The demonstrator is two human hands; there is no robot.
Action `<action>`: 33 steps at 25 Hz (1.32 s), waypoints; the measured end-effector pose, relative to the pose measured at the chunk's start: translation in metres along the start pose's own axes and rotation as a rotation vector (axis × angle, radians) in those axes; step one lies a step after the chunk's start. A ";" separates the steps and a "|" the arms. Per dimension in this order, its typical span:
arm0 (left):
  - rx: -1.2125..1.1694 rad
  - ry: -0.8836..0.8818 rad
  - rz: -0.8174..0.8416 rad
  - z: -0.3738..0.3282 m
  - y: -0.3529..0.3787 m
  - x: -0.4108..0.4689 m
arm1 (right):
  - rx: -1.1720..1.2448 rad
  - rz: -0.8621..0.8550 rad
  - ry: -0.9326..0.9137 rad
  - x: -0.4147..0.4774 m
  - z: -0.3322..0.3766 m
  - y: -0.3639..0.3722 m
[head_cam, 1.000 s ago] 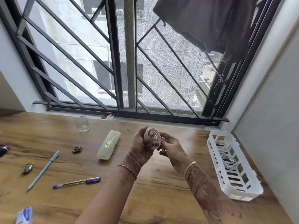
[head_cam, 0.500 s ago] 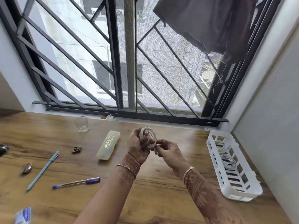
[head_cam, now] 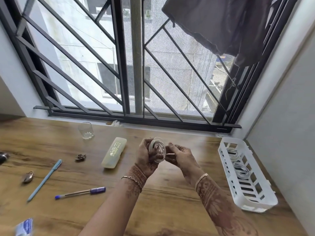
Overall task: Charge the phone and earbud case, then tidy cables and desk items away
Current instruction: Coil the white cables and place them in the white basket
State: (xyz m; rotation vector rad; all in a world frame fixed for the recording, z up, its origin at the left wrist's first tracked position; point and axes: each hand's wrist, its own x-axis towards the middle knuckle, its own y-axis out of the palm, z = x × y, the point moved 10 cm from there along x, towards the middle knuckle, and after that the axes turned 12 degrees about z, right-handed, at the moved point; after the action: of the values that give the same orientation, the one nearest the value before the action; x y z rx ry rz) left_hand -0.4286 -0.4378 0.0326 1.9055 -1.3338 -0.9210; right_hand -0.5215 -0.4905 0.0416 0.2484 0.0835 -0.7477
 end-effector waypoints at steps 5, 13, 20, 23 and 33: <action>-0.021 -0.031 0.094 0.005 0.008 0.003 | -0.020 0.022 -0.036 -0.007 0.004 0.008; 0.190 0.058 0.013 0.001 0.001 0.012 | -0.320 -0.214 -0.139 -0.019 0.029 -0.008; 0.514 0.212 -0.144 -0.018 -0.012 0.007 | -0.287 -0.232 -0.155 -0.017 0.028 -0.014; 0.633 0.259 -0.138 -0.020 -0.011 0.007 | -0.246 -0.209 -0.155 -0.014 0.021 -0.016; 0.954 0.336 -0.115 -0.023 -0.008 0.007 | -0.163 -0.121 -0.093 -0.003 0.004 -0.015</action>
State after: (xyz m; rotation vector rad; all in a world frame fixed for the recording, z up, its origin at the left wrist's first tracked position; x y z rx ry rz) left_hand -0.4039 -0.4396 0.0383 2.6880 -1.5989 0.0788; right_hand -0.5337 -0.5003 0.0432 0.0538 0.0713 -0.8674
